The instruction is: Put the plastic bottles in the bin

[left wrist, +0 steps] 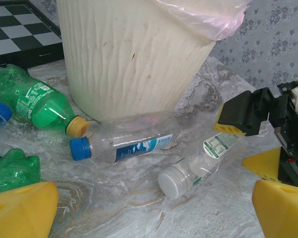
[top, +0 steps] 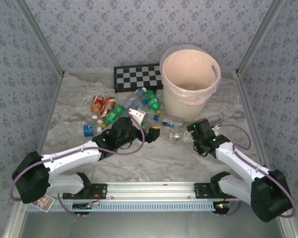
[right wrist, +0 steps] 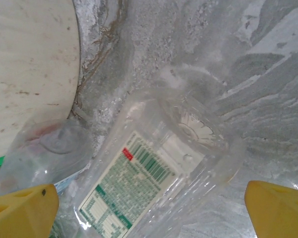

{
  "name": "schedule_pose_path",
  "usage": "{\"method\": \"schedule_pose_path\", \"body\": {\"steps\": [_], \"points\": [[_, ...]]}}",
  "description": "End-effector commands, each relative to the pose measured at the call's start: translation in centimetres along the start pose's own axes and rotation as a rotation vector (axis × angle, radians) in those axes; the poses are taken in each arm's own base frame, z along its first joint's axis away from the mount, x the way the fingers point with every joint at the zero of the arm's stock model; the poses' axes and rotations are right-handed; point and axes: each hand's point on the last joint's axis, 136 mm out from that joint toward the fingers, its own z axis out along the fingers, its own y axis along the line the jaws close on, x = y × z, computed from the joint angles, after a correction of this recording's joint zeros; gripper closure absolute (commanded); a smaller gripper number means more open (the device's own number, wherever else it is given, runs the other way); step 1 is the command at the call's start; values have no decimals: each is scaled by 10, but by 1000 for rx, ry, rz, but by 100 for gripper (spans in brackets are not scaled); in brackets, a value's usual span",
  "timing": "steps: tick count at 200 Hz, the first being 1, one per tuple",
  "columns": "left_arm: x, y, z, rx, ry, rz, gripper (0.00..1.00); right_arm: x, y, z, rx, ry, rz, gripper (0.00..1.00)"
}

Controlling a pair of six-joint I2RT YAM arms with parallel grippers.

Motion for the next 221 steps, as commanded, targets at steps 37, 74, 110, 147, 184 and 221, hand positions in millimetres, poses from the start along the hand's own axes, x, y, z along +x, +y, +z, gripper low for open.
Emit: {"method": "schedule_pose_path", "body": {"steps": [37,74,110,147,184,221], "points": [[-12,-10,-1,34,-30,1,0,1,4,16,35,-1,25,3],[-11,-10,-1,32,-27,3,0,-5,6,27,51,-15,4,7],[-10,-10,0,33,-24,3,0,-13,7,38,76,-7,2,6],[-9,-10,1,37,-17,2,0,-12,11,49,83,11,-35,8],[-10,-10,0,31,-21,6,0,-13,10,51,106,5,-92,19],[-9,-10,1,33,-17,6,0,-20,21,38,60,-40,-135,42]]}}
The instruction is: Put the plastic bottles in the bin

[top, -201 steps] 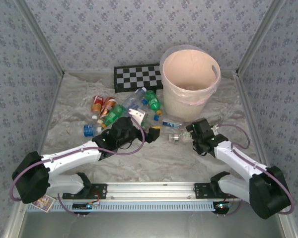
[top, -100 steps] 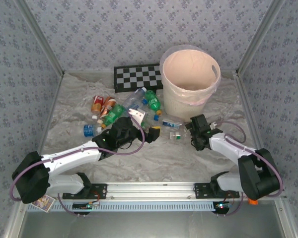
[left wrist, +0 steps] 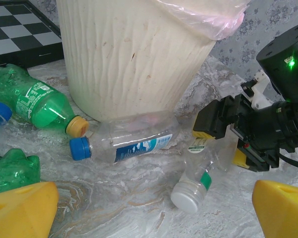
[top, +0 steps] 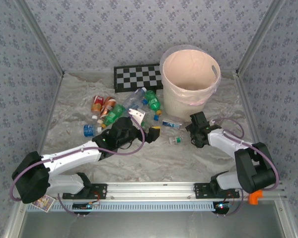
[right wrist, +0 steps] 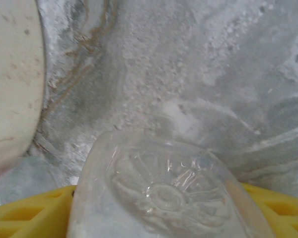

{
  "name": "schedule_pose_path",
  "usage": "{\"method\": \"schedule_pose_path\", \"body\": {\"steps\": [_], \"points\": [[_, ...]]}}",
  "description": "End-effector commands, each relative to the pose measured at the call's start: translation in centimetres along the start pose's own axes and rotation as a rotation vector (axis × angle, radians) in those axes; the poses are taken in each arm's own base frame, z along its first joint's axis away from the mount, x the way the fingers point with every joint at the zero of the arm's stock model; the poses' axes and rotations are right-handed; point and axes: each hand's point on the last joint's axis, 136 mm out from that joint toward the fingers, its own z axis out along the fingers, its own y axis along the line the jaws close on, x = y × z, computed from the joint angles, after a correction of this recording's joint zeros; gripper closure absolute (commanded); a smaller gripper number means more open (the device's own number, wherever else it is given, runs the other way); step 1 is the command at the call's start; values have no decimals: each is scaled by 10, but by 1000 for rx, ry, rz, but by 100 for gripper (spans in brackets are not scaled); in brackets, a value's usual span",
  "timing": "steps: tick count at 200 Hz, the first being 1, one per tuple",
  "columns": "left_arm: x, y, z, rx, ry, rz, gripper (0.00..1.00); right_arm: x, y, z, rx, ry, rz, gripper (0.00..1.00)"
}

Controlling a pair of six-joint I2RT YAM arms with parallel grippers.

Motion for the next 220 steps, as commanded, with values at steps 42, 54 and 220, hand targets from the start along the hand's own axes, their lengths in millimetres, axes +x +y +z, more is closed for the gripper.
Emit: {"method": "schedule_pose_path", "body": {"steps": [42,54,220], "points": [[-7,-10,3,33,-13,5,0,-18,17,-31,-64,-116,-95,42],[-7,-10,3,33,-12,5,0,-20,16,-38,-67,-129,-105,42],[-13,25,-6,-120,-72,-51,0,-100,80,-263,-353,-597,-375,44]]}}
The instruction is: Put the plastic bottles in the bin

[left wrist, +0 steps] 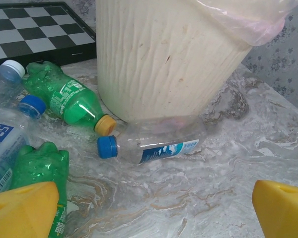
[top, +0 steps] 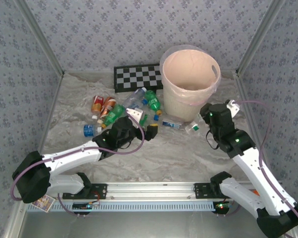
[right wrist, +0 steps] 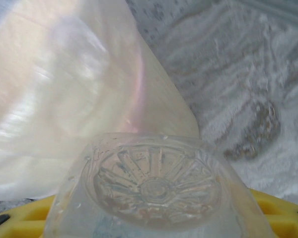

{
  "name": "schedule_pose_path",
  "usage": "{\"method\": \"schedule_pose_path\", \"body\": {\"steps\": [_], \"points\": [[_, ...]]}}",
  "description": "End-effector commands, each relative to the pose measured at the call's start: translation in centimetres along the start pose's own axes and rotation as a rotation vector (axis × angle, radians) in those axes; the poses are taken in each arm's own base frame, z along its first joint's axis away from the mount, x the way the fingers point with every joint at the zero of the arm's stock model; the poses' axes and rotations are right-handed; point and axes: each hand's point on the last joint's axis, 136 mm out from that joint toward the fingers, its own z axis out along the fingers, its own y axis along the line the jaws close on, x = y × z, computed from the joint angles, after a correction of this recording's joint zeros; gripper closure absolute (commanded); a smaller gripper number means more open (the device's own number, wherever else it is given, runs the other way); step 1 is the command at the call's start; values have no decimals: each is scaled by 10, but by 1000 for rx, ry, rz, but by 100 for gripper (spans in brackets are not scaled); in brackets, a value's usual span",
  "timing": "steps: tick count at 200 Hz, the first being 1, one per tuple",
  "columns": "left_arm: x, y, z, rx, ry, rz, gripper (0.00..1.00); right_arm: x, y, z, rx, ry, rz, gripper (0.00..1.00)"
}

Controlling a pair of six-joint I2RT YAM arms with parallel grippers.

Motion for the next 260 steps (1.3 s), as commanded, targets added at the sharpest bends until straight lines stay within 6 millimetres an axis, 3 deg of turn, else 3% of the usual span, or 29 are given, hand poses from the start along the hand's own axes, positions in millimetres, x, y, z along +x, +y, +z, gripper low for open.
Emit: {"method": "schedule_pose_path", "body": {"steps": [1,33,36,57,91,127,183,226,260], "points": [[-13,2,-6,-11,-48,-25,0,-35,8,-21,6,-95,-95,44],[-15,4,-8,-15,-57,-28,0,-69,36,-36,-44,-175,-144,45],[-15,4,-8,-15,-59,-27,0,-80,43,-43,-63,-198,-136,45],[-15,4,-8,-14,-58,-29,0,-101,69,-47,-105,-244,-163,46],[-13,2,-6,-5,-47,-30,0,-125,113,-38,-133,-271,-242,46],[-14,0,-7,6,-48,-31,0,-142,153,-14,-131,-317,-333,46],[-19,-2,-12,17,-61,-26,0,-145,183,36,-65,-296,-419,46],[-19,-1,-12,9,-61,-18,0,-141,187,65,4,-273,-484,46],[-19,-2,-11,16,-59,-22,0,-128,190,70,7,-245,-514,29]]}}
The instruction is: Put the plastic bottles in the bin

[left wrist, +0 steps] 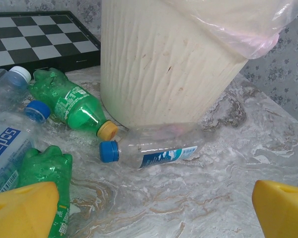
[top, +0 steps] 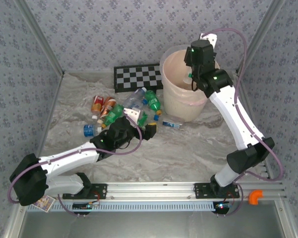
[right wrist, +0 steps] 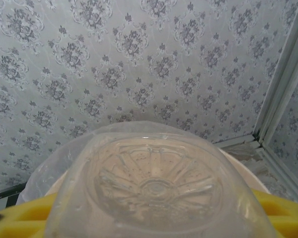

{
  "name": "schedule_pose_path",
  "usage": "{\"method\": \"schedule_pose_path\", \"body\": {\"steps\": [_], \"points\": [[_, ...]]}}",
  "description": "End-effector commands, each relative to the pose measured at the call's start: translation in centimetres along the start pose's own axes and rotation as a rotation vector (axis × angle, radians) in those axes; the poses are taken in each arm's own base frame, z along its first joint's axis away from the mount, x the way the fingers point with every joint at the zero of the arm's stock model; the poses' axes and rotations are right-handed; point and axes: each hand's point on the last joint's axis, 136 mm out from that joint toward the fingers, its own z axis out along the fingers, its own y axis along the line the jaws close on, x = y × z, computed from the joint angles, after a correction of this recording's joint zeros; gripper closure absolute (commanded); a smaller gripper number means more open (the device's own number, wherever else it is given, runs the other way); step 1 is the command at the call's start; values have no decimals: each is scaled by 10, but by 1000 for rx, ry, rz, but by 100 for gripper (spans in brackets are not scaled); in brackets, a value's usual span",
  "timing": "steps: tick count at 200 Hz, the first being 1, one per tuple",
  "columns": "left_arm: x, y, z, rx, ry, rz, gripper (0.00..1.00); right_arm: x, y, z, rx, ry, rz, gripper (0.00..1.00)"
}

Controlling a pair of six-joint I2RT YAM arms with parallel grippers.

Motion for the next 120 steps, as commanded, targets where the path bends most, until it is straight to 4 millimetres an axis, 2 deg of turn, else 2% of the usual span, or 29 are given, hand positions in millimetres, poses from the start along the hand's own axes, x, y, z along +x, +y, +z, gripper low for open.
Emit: {"method": "schedule_pose_path", "body": {"steps": [1,8,13,15,17,64,84,120], "points": [[-10,-2,-2,13,-27,-7,0,-10,-2,-9,19,-16,-17,28],[-10,-3,-3,15,-27,-8,0,-8,-1,-9,15,-11,-20,22],[-10,-2,-3,16,-27,-8,0,-7,0,-10,13,-8,-22,11],[-11,-3,-3,16,-29,-9,0,-7,0,-11,12,-8,-22,2],[-10,-2,-3,14,-27,-8,0,-7,1,-11,10,-8,-22,0],[-11,-3,-4,15,-31,-6,0,2,10,-36,-36,-18,-12,0],[-11,-2,-3,13,-29,-5,0,15,12,-49,-62,-1,-12,1],[-9,-2,-1,12,-22,-3,0,42,18,-83,-142,20,-22,1]]}}
